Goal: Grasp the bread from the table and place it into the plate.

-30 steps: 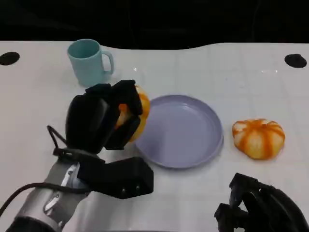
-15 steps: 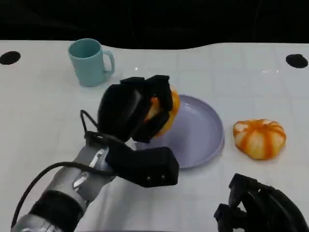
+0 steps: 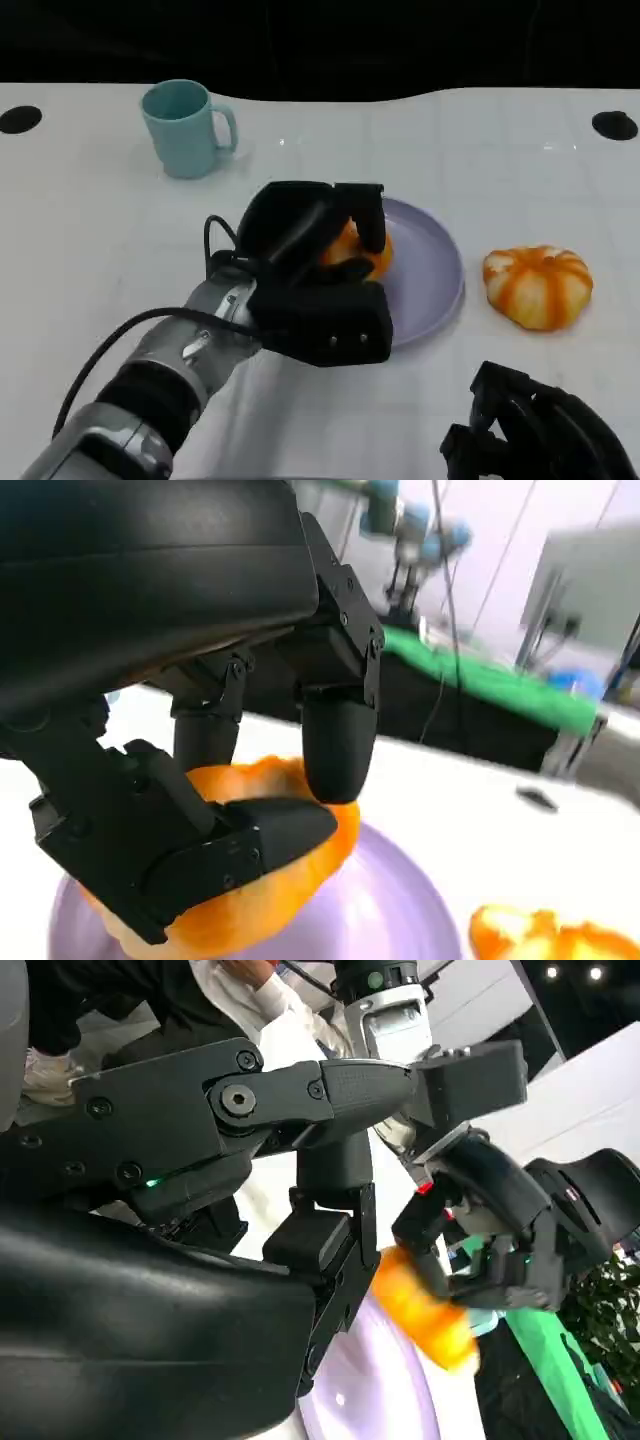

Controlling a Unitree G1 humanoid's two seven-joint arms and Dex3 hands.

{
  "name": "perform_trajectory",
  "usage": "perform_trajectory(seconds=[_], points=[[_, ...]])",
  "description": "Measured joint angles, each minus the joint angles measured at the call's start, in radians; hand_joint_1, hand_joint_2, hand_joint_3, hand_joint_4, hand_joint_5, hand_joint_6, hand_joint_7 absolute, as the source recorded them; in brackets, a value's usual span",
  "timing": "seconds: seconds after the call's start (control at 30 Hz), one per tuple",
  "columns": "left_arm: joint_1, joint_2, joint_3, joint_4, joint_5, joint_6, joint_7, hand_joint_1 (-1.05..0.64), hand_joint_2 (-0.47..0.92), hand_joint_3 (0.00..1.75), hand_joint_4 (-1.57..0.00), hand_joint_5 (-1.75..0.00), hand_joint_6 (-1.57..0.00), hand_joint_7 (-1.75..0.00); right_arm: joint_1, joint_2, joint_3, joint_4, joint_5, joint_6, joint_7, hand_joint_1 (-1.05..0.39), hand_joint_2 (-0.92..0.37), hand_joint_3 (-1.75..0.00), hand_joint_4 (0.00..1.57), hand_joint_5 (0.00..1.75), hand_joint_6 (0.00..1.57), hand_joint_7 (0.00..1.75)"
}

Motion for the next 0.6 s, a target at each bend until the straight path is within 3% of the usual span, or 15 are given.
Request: perform_trajectory(seconds=[0.07, 0.13, 0.2, 0.37, 0.6], points=[[-0.002, 0.006, -0.007, -0.008, 0.000, 0.020, -0.063, -0.28, 0.88, 0.12, -0.59, -0.95, -0.76, -0.12, 0.001, 0.000, 0.003, -0.004, -0.001, 0.000, -0.001, -0.75, -0.92, -0.22, 0.89, 1.62, 0.79, 1.41], [-0.003, 0.016, -0.015, -0.024, 0.002, 0.036, -0.110, -0.38, 0.91, 0.08, -0.55, -0.55, -0.62, -0.03, 0.005, 0.000, 0.004, -0.011, -0.001, 0.000, -0.001, -0.74, -0.92, -0.22, 0.89, 1.62, 0.80, 1.42], [-0.003, 0.027, -0.023, -0.045, 0.003, 0.045, -0.149, -0.45, 0.92, 0.07, -0.49, -0.36, -0.51, -0.01, 0.008, 0.000, 0.004, -0.016, -0.001, 0.000, -0.003, -0.74, -0.92, -0.22, 0.90, 1.61, 0.80, 1.42], [-0.003, 0.052, -0.033, -0.088, 0.004, 0.056, -0.234, -0.59, 0.92, 0.12, -0.32, -0.21, -0.33, 0.00, 0.014, -0.001, 0.004, -0.026, -0.001, 0.006, -0.010, -0.74, -0.92, -0.22, 0.90, 1.60, 0.79, 1.42], [0.004, 0.094, -0.037, -0.148, 0.004, 0.059, -0.284, -0.71, 0.92, 0.27, -0.25, -0.17, -0.28, 0.00, 0.014, -0.001, 0.005, -0.026, -0.001, 0.006, -0.011, -0.73, -0.92, -0.22, 0.90, 1.60, 0.79, 1.42]])
